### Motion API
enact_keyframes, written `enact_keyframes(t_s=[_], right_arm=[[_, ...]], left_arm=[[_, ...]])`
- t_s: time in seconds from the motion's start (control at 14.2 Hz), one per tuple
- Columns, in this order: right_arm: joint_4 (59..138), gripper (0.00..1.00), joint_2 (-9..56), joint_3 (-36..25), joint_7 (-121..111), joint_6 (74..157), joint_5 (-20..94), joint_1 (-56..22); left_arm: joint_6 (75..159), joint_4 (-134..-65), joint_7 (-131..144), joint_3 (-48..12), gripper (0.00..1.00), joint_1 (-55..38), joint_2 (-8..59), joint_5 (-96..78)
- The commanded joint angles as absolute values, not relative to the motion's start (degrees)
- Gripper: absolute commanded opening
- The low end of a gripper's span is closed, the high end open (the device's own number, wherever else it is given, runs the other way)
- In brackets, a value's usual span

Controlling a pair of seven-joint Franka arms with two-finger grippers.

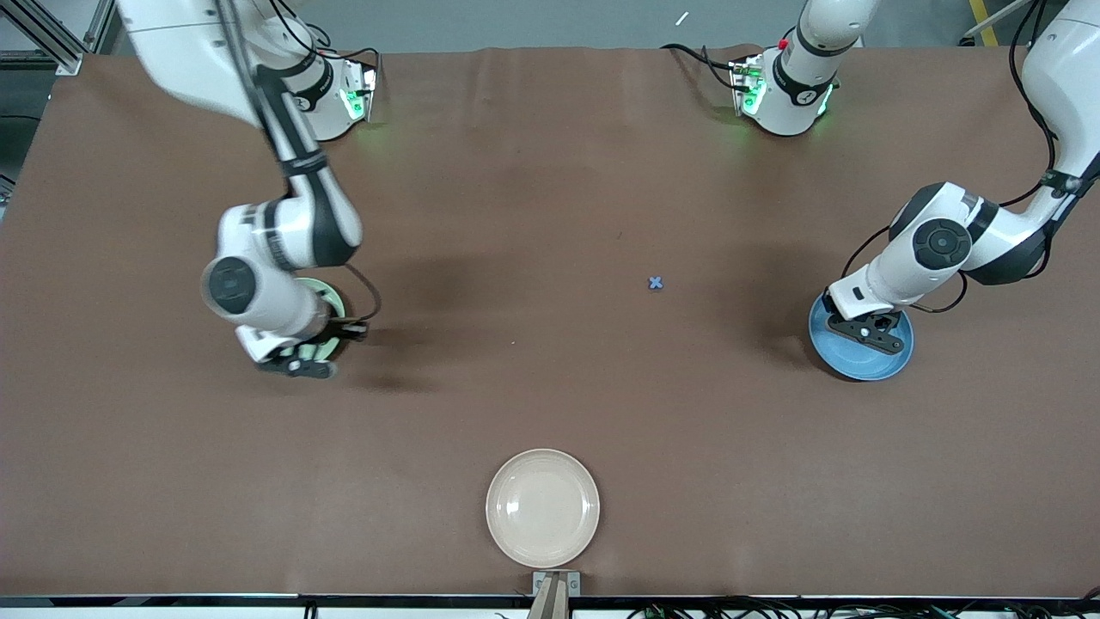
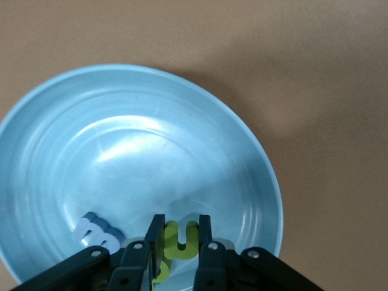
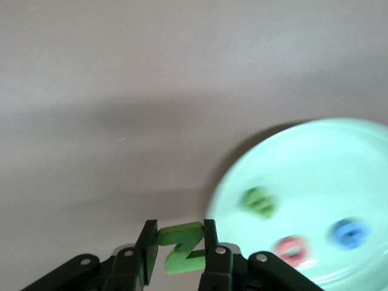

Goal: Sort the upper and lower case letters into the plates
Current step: 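Drop u onto blue plate while the right gripper drops N onto green plate, then grasp blue x with the left gripper while the right gripper withdraws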

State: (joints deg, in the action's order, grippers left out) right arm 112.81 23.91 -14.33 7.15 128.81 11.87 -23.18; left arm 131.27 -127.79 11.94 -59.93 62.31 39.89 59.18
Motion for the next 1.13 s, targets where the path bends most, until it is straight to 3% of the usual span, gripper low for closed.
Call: enact_keyframes(t_s=[0.0,0.14,0.21,0.35,0.42,0.63,0.7,0.77,0.84,1.06], right_arm=[[112.9,0.01,24.1,-13.3,-4.0,128.7,11.8,-15.7],[113.0,0.01,25.8,-13.2,-7.1,130.6,11.8,-13.3],[113.2,0.01,26.9,-13.3,-7.3,132.5,11.8,-13.2],[113.2,0.01,27.9,-13.3,-7.3,133.7,11.8,-12.9],[113.2,0.01,28.5,-13.3,-7.3,134.2,11.8,-12.8],[113.4,0.06,29.4,-13.3,-7.3,134.9,11.8,-12.7],[113.4,0.27,29.4,-13.3,-7.3,134.9,11.8,-12.7],[113.4,0.59,29.4,-13.3,-7.3,134.8,11.8,-12.3],[113.3,1.00,29.4,-13.2,-7.3,134.6,11.9,-11.7],[112.9,1.00,28.6,-13.2,-7.0,132.0,11.9,-12.1]], left_arm=[[131.5,-127.4,13.4,-58.4,0.09,60.5,40.2,60.7],[131.5,-127.4,13.4,-58.3,0.12,60.5,40.1,60.7],[131.5,-127.4,13.3,-58.4,0.23,60.6,39.9,60.7],[131.4,-127.4,12.1,-58.4,0.77,60.8,39.1,60.7],[131.4,-127.4,12.1,-58.5,0.86,60.8,38.9,60.7],[130.6,-127.4,12.0,-60.6,0.99,61.1,38.1,60.5],[129.6,-127.4,12.0,-61.9,0.99,61.2,37.5,59.7],[127.0,-127.2,12.1,-64.1,0.99,61.3,37.3,58.2],[123.4,-125.8,12.2,-66.6,0.99,61.2,37.3,55.6],[115.2,-123.5,14.1,-72.6,0.99,60.7,37.4,50.3]])
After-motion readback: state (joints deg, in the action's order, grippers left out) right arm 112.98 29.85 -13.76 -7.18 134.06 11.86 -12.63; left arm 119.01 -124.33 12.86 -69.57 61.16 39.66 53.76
